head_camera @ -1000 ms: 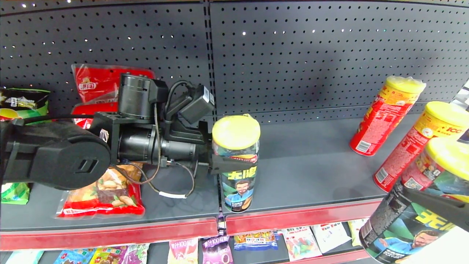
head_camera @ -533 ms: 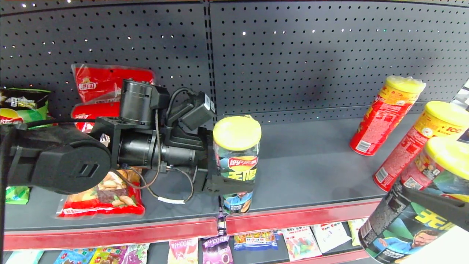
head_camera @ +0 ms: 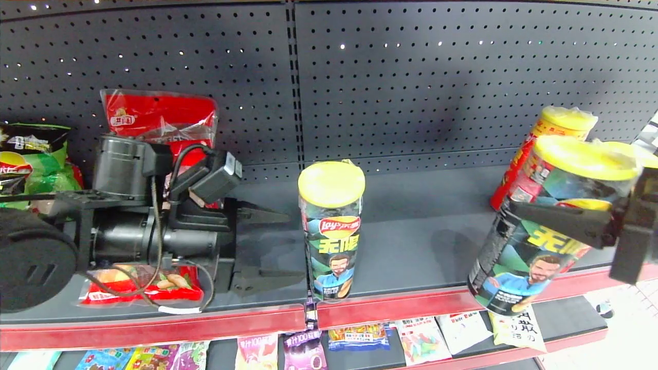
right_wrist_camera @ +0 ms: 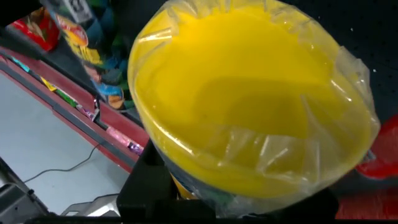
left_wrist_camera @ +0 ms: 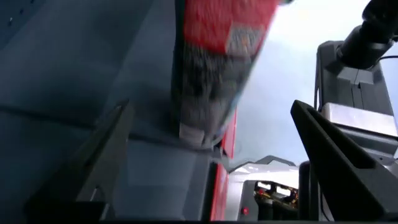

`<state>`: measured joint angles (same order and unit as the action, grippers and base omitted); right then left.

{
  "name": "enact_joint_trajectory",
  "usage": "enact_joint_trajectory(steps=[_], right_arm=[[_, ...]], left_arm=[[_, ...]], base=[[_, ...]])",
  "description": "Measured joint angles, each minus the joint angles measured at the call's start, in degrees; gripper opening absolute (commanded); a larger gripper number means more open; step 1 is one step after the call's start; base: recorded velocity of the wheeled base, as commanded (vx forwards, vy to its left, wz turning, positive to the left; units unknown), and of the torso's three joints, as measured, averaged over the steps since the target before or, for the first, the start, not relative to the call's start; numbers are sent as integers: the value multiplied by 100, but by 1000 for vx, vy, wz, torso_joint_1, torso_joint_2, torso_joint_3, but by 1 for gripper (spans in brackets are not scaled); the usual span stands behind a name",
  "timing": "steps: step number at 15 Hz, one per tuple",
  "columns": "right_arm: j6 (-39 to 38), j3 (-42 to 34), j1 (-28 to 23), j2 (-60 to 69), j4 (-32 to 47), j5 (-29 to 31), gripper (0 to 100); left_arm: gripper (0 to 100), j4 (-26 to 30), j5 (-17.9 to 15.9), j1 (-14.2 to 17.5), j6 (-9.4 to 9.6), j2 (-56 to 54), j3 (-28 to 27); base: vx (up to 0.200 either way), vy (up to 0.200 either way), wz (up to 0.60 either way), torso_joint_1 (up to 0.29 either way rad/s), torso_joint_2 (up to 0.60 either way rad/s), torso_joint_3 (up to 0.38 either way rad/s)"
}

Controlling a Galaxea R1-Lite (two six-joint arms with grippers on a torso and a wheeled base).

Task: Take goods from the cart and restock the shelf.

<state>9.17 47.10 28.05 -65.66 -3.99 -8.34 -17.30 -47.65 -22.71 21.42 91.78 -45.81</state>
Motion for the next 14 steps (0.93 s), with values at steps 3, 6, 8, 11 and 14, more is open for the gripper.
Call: enact_joint_trajectory(steps=[3, 6, 8, 11, 14], right_arm=[[-4, 673, 20, -805, -149, -102, 0], [-4, 995, 39, -1625, -1095, -138, 0], [-6, 1353, 108, -2185, -1268, -215, 0], [-4, 2213, 207, -3021, -1320, -417, 0], [-4, 2977, 288, -3745, -1308, -635, 0]], left_arm=[[100, 1, 41, 458, -27, -610, 695], [100, 11, 176, 684, -302, -1174, 1125], [100, 9, 274, 709, -511, -1484, 1291], [100, 4, 375, 717, -524, -1736, 1426], [100, 9, 441, 717, -555, -1908, 1475]], base=[[0, 0, 0, 0, 0, 0], [0, 0, 0, 0, 0, 0], [0, 0, 0, 0, 0, 0], [0, 0, 0, 0, 0, 0], [0, 0, 0, 0, 0, 0]])
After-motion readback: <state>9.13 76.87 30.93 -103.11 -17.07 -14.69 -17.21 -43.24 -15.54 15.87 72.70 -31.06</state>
